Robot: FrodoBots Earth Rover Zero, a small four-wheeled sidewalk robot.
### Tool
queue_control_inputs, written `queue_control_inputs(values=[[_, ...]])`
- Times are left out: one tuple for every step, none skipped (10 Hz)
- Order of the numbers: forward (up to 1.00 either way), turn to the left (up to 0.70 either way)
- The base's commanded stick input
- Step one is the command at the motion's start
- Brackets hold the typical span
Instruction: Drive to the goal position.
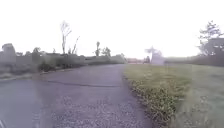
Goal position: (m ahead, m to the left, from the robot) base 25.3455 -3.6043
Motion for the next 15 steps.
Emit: queue_control_inputs(values=[[0.7, -0.14], [0.7, -0.14], [0.7, -0.14], [0.7, -0.1], [0.7, -0.05], [0.7, 0.0], [0.7, 0.0], [0.7, 0.0], [0.7, 0.0], [0.7, 0.0], [0.7, 0.0], [0.7, 0.0], [0.7, 0.0], [0.7, -0.02], [0.7, -0.07]])
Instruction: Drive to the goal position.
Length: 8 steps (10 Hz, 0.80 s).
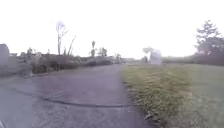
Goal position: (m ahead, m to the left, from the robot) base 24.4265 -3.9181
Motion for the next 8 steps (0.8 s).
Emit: queue_control_inputs(values=[[0.7, -0.13], [0.7, -0.14], [0.7, -0.14], [0.7, -0.14], [0.7, -0.14], [0.7, -0.14], [0.7, -0.14], [0.7, -0.14]])
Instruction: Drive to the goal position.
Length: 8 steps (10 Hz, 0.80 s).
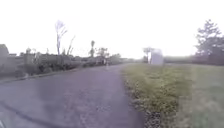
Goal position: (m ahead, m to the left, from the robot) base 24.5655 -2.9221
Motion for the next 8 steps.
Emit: queue_control_inputs(values=[[0.7, -0.14], [0.7, -0.14], [0.7, -0.14], [0.7, -0.14], [0.7, -0.14], [0.7, -0.14], [0.7, 0.0], [0.7, 0.0]])
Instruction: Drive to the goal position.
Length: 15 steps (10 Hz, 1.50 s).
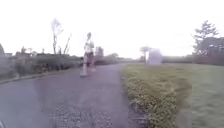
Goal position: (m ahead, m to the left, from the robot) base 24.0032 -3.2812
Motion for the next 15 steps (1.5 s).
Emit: queue_control_inputs(values=[[0.7, 0.0], [0.7, 0.0], [0.7, 0.0], [0.7, 0.0], [0.7, 0.0], [0.7, 0.0], [0.7, 0.0], [0.7, 0.0], [0.7, 0.0], [0.7, 0.0], [0.7, 0.0], [0.7, 0.0], [0.7, 0.0], [0.7, 0.0], [0.7, 0.0]])
